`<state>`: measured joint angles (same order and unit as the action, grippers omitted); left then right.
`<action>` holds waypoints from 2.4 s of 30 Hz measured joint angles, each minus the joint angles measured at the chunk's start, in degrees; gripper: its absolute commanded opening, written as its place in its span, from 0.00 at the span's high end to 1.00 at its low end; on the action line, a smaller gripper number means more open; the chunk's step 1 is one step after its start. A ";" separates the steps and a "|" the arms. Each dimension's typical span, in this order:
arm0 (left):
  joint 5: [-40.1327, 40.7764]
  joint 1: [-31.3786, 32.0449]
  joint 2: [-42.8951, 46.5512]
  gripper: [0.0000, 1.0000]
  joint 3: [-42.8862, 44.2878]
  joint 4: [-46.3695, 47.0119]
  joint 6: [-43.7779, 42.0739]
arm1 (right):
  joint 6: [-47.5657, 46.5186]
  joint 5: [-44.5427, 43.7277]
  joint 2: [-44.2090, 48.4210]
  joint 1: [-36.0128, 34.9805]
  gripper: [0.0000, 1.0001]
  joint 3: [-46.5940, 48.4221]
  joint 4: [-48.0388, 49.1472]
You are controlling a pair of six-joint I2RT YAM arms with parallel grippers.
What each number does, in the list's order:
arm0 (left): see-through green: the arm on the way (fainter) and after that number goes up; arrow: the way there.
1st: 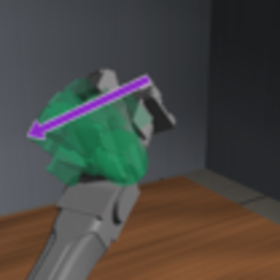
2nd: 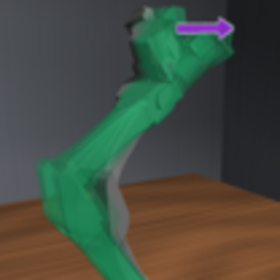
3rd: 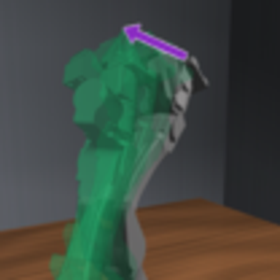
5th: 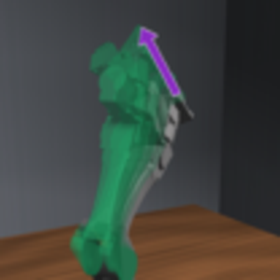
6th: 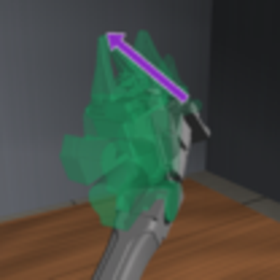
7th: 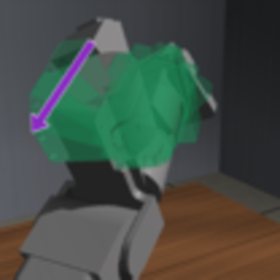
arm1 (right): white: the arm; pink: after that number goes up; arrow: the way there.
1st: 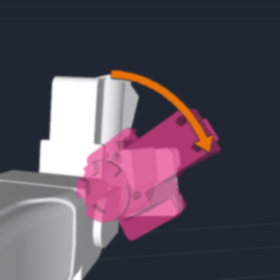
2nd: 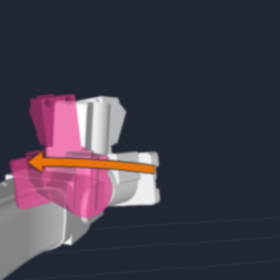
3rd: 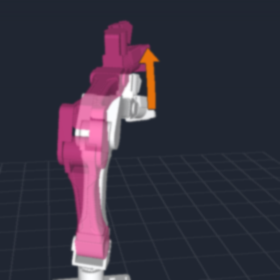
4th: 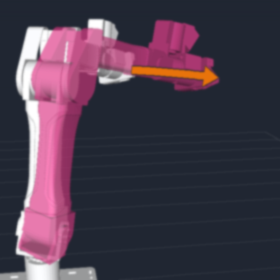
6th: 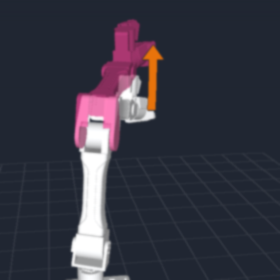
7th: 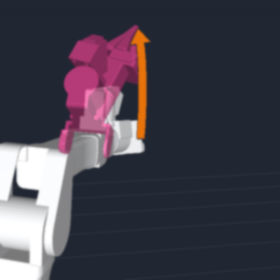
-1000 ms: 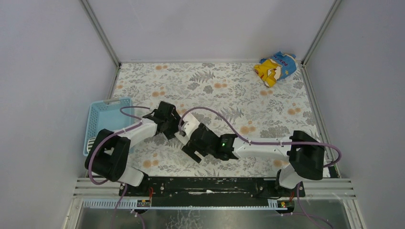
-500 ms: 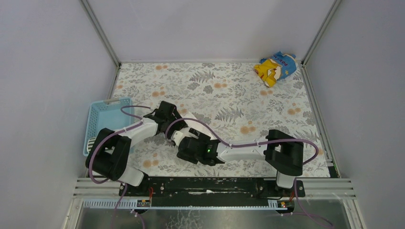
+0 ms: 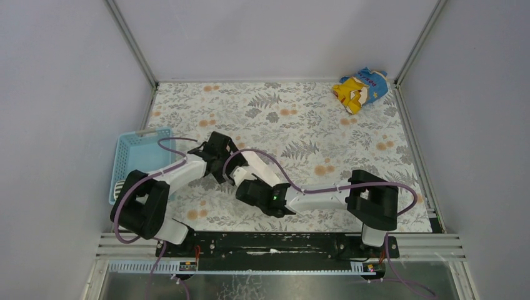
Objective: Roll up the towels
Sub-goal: Roll the towel at the center of the board.
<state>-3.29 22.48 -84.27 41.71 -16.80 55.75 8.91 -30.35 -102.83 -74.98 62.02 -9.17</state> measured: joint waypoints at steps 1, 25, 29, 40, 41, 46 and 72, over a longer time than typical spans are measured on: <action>0.07 0.00 0.28 0.11 0.15 -0.42 -0.02 | 0.61 0.20 0.42 0.11 0.68 -0.57 0.50; -3.17 -0.94 17.70 0.00 -4.33 -6.49 2.97 | 14.08 45.00 7.10 17.84 0.75 -15.72 25.09; -4.26 -0.94 17.46 0.00 -5.42 -6.32 3.50 | 14.71 48.22 5.97 18.82 0.75 -14.60 24.94; -3.63 -0.94 18.38 0.00 -9.09 -5.77 5.16 | 18.23 56.78 2.03 21.57 0.75 -12.50 25.90; -3.56 -0.94 18.71 0.01 -9.35 -5.62 5.16 | 18.62 57.59 1.73 21.84 0.75 -12.48 26.29; -3.61 -0.94 19.02 0.03 -11.21 -2.93 5.68 | 20.96 61.83 0.02 23.63 0.74 -12.50 28.30; -6.38 -1.22 14.47 0.25 -16.98 11.54 7.67 | 34.25 81.53 -10.86 30.91 0.72 -12.35 41.92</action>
<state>-9.67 21.26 -69.80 24.73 -5.26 63.42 43.16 51.18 -113.69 -44.07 49.67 32.75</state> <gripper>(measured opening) 0.799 0.420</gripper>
